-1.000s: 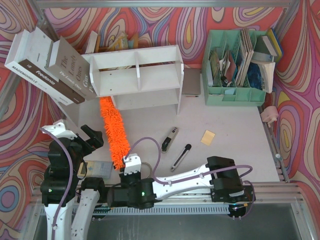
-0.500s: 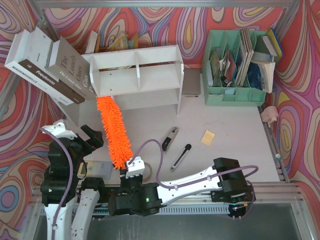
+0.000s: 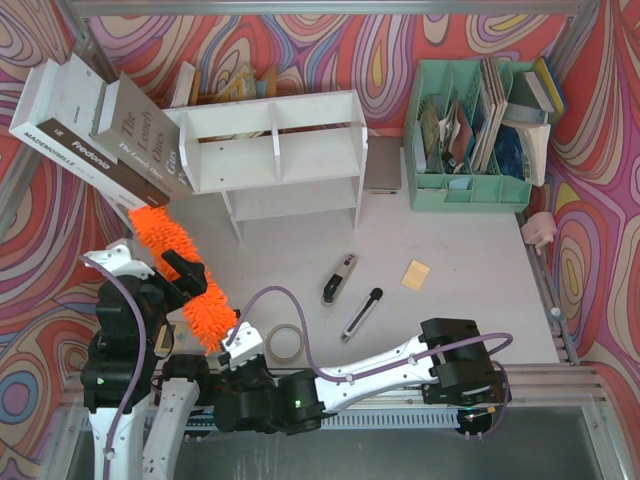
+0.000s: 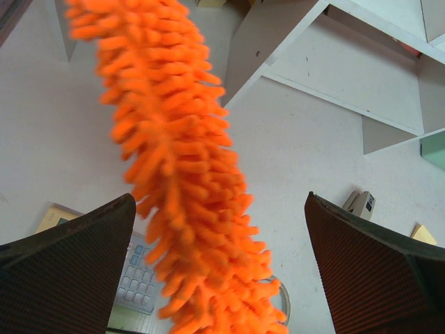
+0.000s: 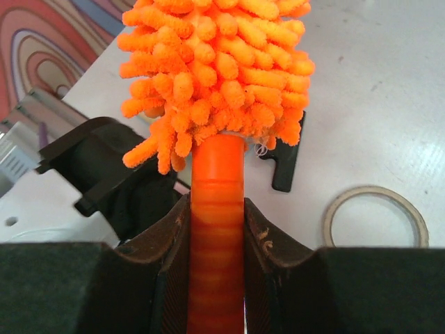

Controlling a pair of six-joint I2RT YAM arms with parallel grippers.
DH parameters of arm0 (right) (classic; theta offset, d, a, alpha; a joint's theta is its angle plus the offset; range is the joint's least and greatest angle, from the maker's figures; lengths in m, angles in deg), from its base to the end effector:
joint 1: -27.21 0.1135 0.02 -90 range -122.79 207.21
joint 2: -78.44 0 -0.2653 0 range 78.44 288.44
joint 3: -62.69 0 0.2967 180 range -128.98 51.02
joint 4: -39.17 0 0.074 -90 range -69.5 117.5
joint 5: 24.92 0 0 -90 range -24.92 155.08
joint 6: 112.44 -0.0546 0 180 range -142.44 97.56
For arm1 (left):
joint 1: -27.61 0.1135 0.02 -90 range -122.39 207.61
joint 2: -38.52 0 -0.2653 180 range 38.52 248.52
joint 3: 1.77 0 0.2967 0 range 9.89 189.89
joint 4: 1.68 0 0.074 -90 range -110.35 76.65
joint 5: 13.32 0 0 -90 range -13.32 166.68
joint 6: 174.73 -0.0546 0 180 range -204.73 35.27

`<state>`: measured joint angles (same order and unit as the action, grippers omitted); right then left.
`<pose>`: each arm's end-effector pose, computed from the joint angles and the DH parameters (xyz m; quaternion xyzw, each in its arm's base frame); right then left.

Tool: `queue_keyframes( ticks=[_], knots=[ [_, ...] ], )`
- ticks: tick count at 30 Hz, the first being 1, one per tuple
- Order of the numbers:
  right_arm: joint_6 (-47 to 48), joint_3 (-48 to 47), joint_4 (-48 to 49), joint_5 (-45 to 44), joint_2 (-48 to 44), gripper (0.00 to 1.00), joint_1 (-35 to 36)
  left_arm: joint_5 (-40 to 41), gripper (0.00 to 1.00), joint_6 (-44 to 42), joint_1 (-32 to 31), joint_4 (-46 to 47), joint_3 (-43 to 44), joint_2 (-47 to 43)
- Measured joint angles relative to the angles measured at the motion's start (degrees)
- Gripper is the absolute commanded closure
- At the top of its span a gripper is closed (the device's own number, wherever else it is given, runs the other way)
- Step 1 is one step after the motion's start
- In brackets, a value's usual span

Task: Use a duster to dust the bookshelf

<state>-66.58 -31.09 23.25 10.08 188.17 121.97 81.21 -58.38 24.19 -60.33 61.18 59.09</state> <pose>0.0044 0.4863 0.2261 -0.1287 0.7968 0.2618 0.5292 0.1141 -0.0025 0.3707 -0.1821 0.7788 -0.1234 0.5875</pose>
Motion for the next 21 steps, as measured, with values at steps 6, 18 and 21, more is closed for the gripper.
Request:
queue_keyframes(
  ticks=[6, 18, 21],
  knots=[
    [5.64, -0.5, 3.96, 1.95, 0.46, 1.0, 0.11, 0.0, 0.02, 0.0, 0.0, 0.0, 0.0, 0.0],
    [-22.14, -4.7, -23.06, -8.37, 0.39, 1.0, 0.04, 0.0, 0.02, 0.0, 0.0, 0.02, 0.0, 0.0],
    [-28.11, -6.25, -28.76, -9.11, 0.39, 1.0, 0.15, 0.0, 0.02, 0.0, 0.0, 0.0, 0.0, 0.0]
  ],
)
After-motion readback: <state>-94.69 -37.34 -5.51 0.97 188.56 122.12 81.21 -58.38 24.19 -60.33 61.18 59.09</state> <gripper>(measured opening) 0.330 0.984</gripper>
